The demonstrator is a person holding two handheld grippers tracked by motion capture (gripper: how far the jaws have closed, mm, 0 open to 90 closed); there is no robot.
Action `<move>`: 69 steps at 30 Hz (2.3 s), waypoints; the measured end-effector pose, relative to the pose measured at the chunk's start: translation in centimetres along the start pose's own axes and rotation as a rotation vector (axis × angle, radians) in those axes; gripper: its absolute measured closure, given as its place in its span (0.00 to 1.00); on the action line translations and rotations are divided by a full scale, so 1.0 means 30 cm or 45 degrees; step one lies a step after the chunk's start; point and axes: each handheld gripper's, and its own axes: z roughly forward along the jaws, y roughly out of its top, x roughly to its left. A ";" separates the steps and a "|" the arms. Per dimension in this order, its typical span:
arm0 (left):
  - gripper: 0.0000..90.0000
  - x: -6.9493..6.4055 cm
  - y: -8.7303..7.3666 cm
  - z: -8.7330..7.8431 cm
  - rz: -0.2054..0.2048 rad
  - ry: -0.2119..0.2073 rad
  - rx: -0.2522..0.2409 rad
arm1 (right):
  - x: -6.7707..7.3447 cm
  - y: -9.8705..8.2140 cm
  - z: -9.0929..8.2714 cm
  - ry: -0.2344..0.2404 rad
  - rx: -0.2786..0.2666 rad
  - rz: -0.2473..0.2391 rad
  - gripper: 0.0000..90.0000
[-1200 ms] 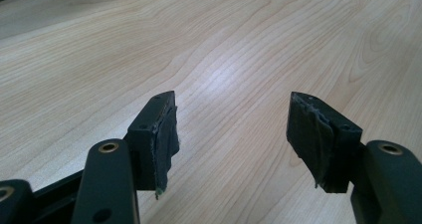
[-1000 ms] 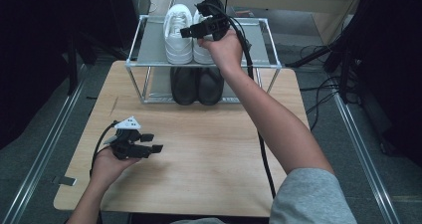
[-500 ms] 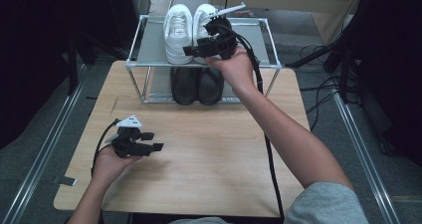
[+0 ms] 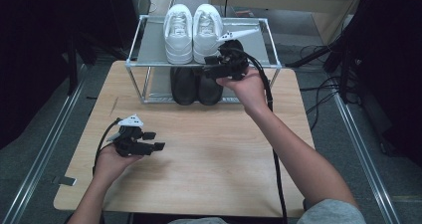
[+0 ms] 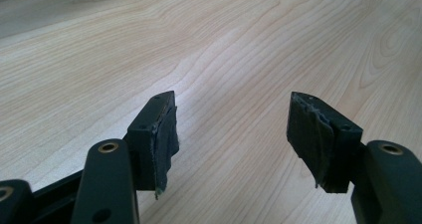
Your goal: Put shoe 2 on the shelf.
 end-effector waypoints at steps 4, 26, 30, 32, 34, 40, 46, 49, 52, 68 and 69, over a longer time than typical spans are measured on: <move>0.41 0.008 0.003 0.001 -0.008 0.002 -0.002 | 0.002 -0.053 -0.008 0.025 -0.005 0.007 0.43; 0.41 -0.010 0.006 0.016 0.026 -0.013 0.020 | -0.029 -0.360 -0.026 0.034 0.017 0.034 0.43; 0.41 -0.012 0.009 0.021 0.030 -0.016 0.027 | -0.032 -0.405 -0.028 0.040 0.032 0.038 0.43; 0.41 -0.015 0.011 0.024 0.019 -0.010 0.020 | -0.033 -0.422 -0.033 0.036 0.045 0.036 0.43; 0.41 -0.016 0.015 0.027 0.022 -0.003 0.023 | -0.035 -0.439 -0.043 0.033 0.038 0.036 0.42; 0.40 -0.018 0.021 0.037 0.015 -0.005 -0.005 | -0.043 -0.482 -0.073 0.003 0.024 0.057 0.38; 0.40 -0.019 0.042 0.054 0.022 -0.003 0.015 | -0.050 -0.527 -0.101 -0.037 0.035 0.072 0.39; 0.39 -0.021 0.050 0.061 0.024 -0.006 0.021 | -0.057 -0.555 -0.117 -0.059 0.039 0.080 0.39; 0.39 -0.022 0.059 0.066 0.026 -0.007 0.021 | -0.066 -0.585 -0.138 -0.087 0.031 0.096 0.39; 0.35 -0.015 0.095 0.088 0.032 -0.029 0.004 | -0.079 -0.715 -0.238 -0.239 0.012 0.171 0.39; 0.35 -0.014 0.097 0.089 0.034 -0.026 0.004 | -0.078 -0.718 -0.244 -0.244 0.002 0.181 0.39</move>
